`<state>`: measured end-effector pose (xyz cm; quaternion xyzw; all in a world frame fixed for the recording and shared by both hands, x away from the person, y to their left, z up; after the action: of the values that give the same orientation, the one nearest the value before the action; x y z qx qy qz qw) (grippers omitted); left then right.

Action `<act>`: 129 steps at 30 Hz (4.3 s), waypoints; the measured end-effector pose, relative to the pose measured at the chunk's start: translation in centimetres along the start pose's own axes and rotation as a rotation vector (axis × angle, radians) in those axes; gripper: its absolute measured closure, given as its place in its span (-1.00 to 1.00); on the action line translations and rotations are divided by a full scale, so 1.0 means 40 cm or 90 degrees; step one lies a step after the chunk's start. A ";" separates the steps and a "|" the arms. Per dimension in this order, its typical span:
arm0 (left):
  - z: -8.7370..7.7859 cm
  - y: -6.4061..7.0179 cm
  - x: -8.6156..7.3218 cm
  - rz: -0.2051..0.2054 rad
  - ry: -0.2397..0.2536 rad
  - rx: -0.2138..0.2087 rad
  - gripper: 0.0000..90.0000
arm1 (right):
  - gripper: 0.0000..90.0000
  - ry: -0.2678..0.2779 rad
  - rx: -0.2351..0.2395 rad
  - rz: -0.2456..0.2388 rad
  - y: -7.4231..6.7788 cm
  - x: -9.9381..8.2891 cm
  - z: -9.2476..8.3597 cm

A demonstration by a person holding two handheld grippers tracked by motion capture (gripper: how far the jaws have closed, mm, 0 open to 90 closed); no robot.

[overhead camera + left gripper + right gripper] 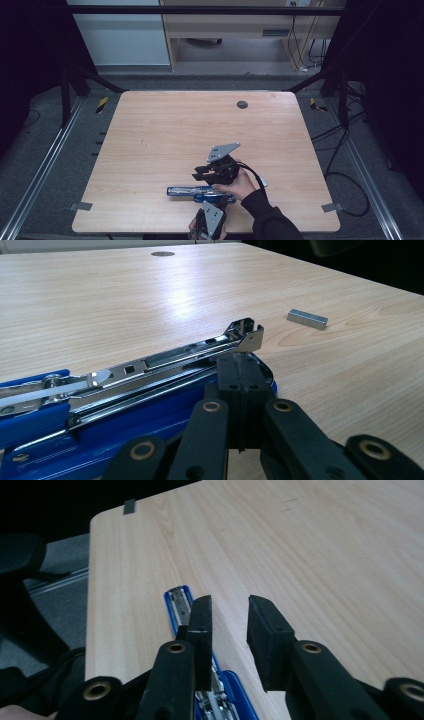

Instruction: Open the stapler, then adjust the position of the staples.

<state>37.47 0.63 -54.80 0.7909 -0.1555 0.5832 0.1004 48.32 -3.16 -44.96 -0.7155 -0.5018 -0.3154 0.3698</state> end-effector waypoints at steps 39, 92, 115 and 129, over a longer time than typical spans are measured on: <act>-0.012 -0.348 0.332 0.102 -0.023 -0.015 0.07 | 0.11 0.014 -0.302 0.132 0.078 -0.167 -0.357; -0.104 -0.649 0.124 0.101 -0.157 0.115 0.06 | 0.52 -0.351 -0.291 0.316 0.144 -0.246 -0.286; -0.102 -0.647 0.122 0.111 -0.162 0.116 0.06 | 0.58 -0.334 -0.304 0.337 0.145 -0.263 -0.254; -0.102 -0.647 0.123 0.112 -0.162 0.117 0.06 | 0.62 -0.269 -0.307 0.329 0.137 -0.292 -0.256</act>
<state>44.56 25.51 -48.30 0.8476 -0.1813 0.4968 -0.0444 49.25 -18.72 -50.33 -0.9332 -0.2823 -0.1665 0.1474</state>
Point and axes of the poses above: each handheld gripper's, and its own axes: z roughly forward along the jaws, x roughly out of its top, y roughly to its right, the point moved 4 cm from there along z, roughly forward along the jaws, and after that the axes turned 9 degrees about x, right-handed, at the moved point
